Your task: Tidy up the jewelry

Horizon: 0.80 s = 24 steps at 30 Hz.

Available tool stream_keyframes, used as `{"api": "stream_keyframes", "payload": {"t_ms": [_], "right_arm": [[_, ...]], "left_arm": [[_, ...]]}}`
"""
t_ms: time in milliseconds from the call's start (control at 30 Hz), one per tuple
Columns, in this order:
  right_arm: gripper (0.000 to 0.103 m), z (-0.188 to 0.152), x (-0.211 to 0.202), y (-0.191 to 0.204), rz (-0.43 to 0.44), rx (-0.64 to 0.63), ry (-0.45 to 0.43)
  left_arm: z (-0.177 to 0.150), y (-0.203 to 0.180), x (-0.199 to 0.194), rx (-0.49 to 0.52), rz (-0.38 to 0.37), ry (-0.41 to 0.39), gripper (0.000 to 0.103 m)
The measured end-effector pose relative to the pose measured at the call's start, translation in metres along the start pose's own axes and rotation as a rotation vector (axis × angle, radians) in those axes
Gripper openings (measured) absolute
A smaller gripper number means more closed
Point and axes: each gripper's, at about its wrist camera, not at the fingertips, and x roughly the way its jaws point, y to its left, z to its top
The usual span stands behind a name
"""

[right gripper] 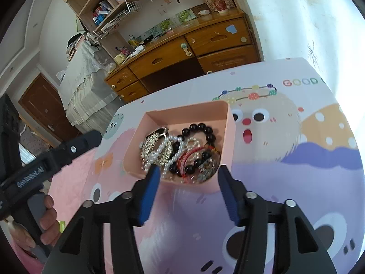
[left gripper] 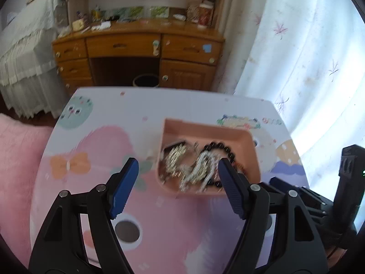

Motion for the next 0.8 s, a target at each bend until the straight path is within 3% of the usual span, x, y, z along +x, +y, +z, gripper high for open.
{"api": "stream_keyframes", "payload": {"t_ms": [67,200,300,433,533,667,800], "right_arm": [[0.072,-0.013,-0.008,0.006,-0.007,0.031,0.004],[0.073,-0.050,-0.034,0.022,-0.068,0.082,0.011],[0.081,-0.088,-0.060,0.035,-0.125,0.131,0.020],[0.088,-0.145,-0.098,0.065,-0.263,0.151,0.117],[0.098,-0.176,-0.128,0.102,-0.362,0.098,0.158],[0.102,-0.196,-0.168,0.138,-0.334,0.092,0.200],[0.103,-0.198,-0.203,0.158,-0.278,0.103,0.193]], "left_arm": [[-0.014,0.010,-0.002,-0.011,-0.002,0.030,0.070],[-0.052,0.031,-0.017,-0.024,0.005,0.103,0.070],[-0.081,0.044,-0.035,-0.003,0.066,0.172,0.070],[-0.114,0.063,-0.072,0.050,0.111,0.270,0.070],[-0.137,0.069,-0.111,0.102,0.068,0.319,0.070],[-0.155,0.058,-0.161,0.170,0.069,0.315,0.070],[-0.152,0.038,-0.196,0.174,0.010,0.282,0.070]]}}
